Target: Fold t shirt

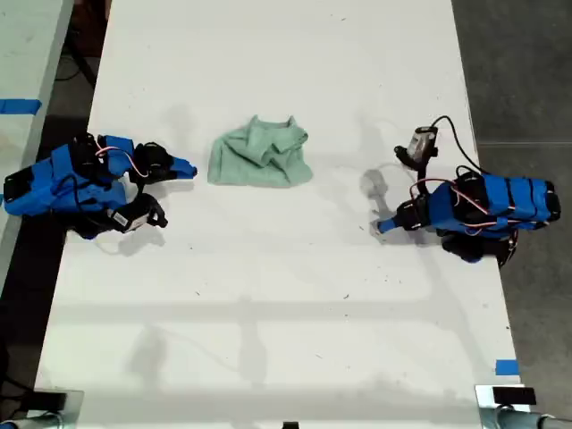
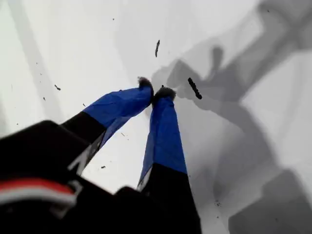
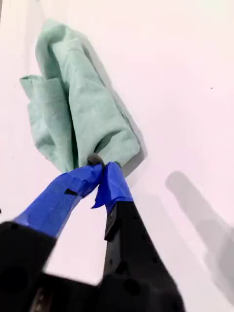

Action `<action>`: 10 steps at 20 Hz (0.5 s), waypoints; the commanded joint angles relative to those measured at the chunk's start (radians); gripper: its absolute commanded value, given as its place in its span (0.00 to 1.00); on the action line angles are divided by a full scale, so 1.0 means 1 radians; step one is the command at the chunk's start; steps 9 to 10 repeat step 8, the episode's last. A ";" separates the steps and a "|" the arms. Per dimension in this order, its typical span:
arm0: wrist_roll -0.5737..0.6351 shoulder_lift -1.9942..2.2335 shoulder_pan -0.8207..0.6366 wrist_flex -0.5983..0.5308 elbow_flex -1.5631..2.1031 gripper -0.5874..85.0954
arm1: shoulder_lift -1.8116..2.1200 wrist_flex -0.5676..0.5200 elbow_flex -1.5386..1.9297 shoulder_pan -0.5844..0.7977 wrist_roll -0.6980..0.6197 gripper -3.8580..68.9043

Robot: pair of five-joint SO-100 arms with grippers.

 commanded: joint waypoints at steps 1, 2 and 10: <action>0.023 0.006 -0.008 -0.005 0.011 0.01 | 0.005 -0.029 0.057 -0.003 -0.017 0.10; 0.017 0.006 0.000 -0.005 0.011 0.01 | 0.005 -0.029 0.057 0.005 -0.017 0.10; 0.017 0.006 -0.003 -0.005 0.011 0.01 | 0.005 -0.029 0.058 0.006 -0.023 0.09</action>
